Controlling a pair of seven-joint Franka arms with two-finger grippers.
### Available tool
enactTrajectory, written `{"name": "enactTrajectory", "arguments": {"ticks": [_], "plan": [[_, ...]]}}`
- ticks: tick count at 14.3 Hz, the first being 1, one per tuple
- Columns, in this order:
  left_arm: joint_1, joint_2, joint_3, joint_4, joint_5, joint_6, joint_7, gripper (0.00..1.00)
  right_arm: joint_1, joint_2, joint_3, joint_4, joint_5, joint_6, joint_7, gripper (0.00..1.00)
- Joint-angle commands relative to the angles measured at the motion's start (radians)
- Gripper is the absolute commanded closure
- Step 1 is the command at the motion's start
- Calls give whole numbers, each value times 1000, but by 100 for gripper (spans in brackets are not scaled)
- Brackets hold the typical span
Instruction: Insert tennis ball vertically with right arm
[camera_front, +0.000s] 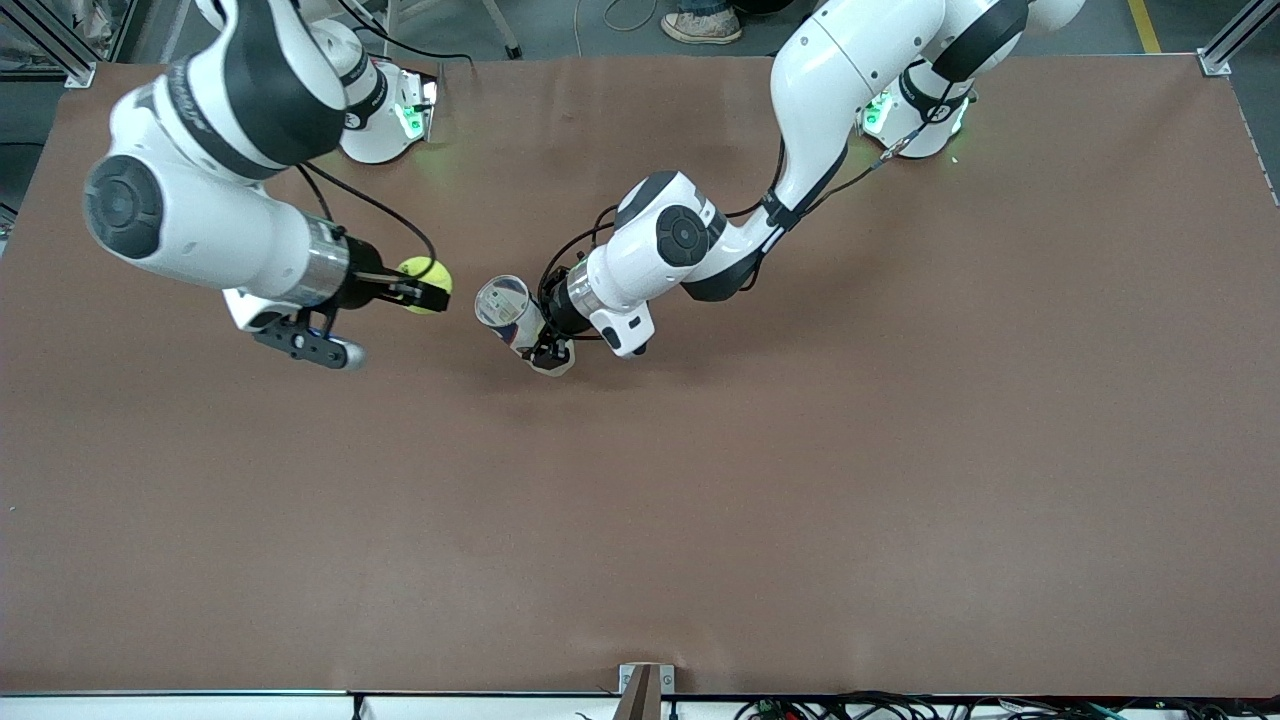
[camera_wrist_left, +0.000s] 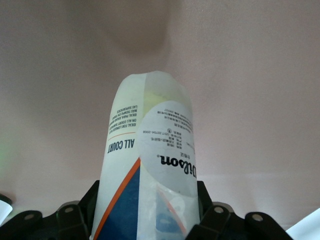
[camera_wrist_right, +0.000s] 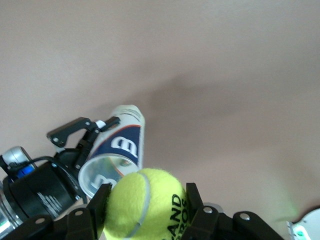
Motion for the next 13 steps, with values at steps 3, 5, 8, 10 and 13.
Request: {"name": "enactTrajectory", "arguments": {"ticks": [3,5,8,10,13], "plan": [[-3,14,-1,25,-19,6,26,24,59,63,-3,28,18,48,64,58],[-3,14,-1,25,-19,6,26,24,70,72,-5,28,16,53,66,58],[-3,14,-1,25,-19,6,26,24,76,75,-3,27,16,54,66,57],[-5,14,-1,25,-19,6,26,24,79,81,-3,27,18,56,66,57],[-5,14,-1,25,-19,6,26,24,81,83,-3,27,18,59,66,48]]}}
